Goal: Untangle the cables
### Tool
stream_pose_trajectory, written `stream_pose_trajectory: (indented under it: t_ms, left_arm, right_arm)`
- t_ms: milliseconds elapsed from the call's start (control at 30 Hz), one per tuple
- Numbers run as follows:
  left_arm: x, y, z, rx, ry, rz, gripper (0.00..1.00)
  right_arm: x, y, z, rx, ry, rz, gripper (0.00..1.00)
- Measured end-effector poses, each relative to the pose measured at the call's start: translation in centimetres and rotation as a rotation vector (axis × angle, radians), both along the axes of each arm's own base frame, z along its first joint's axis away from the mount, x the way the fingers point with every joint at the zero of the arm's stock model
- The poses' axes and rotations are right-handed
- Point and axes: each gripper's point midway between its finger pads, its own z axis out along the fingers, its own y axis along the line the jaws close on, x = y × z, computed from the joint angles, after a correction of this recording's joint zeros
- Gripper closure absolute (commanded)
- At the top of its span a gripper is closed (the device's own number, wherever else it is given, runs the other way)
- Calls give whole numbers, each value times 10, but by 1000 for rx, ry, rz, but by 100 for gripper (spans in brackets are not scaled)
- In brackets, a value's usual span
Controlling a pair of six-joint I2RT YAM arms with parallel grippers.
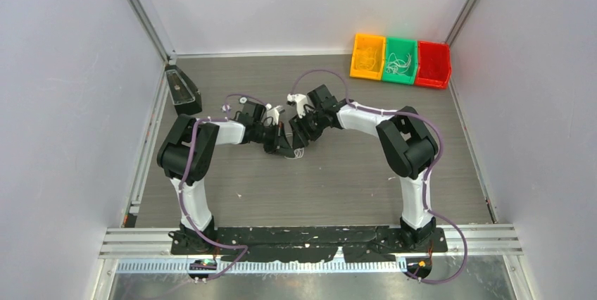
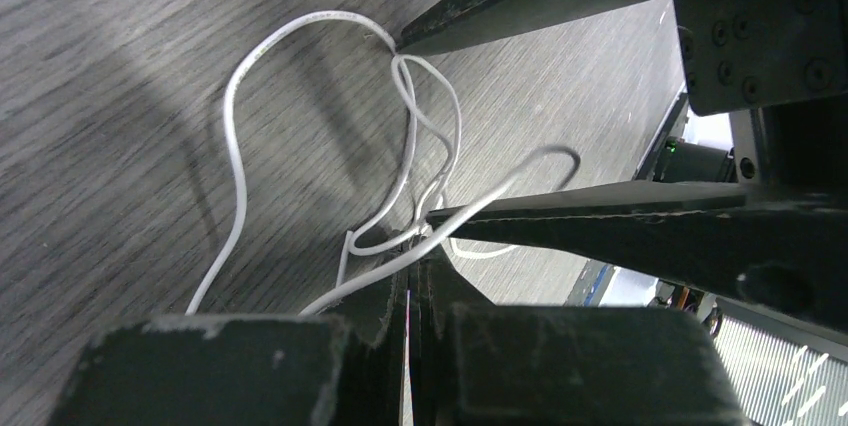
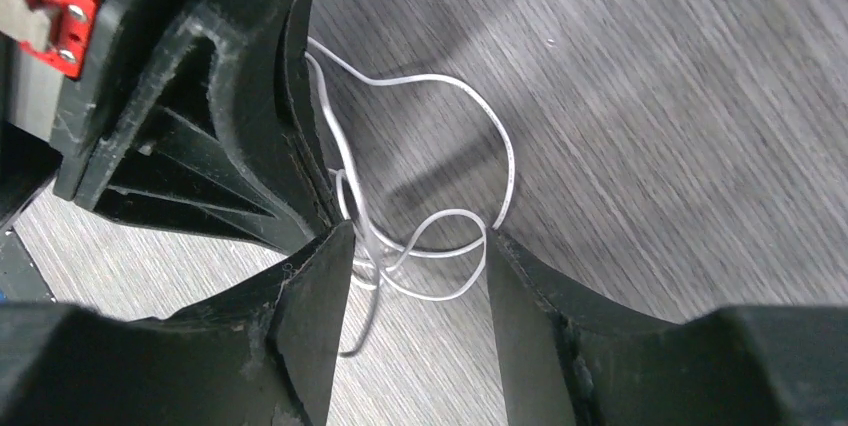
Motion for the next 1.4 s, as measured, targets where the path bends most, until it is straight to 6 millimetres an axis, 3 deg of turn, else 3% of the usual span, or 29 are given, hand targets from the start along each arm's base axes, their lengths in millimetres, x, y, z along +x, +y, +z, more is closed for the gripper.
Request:
stream_pose_trajectory:
  t_ms: [133, 200, 233, 300, 400, 500, 633, 767, 900, 1033, 1167, 1400]
  left_arm:
    - [0, 0, 0, 0, 0, 0, 100]
    - [1, 1, 0, 0, -1, 2, 100]
    - [1, 1, 0, 0, -1, 3, 100]
    - [1, 1, 0, 0, -1, 5, 100]
    - [2, 3, 1, 4, -10, 11, 99]
    - [-2, 14, 12, 3, -63, 21, 61]
    - [-10, 28, 55, -26, -232, 24, 28]
    - [-10, 37, 133, -69, -587, -11, 1]
    - [-12, 45, 196, -77, -916, -35, 1]
    - [-12, 46, 229, -84, -1122, -49, 0]
    - [-14, 30, 237, -85, -1228, -105, 0]
    - [-31, -15, 225, -144, -1232, -217, 0]
  right_arm:
    - [2, 0, -2, -13, -11, -3, 57]
    - [3, -1, -5, -25, -19, -5, 73]
    - [4, -2, -6, -32, -25, -7, 87]
    - [5, -3, -9, -43, -32, -7, 94]
    - [4, -3, -10, -50, -32, -2, 95]
    - [-1, -4, -9, -42, -32, 19, 95]
    - [-16, -18, 8, -25, -18, 36, 95]
    - [-14, -25, 68, 59, -120, 45, 95]
    - [-16, -27, 124, 142, -241, 81, 95]
    - [-29, -28, 152, 187, -302, 141, 95]
    - [-41, -28, 164, 201, -325, 192, 95]
    - [-57, -22, 199, 270, -384, 227, 95]
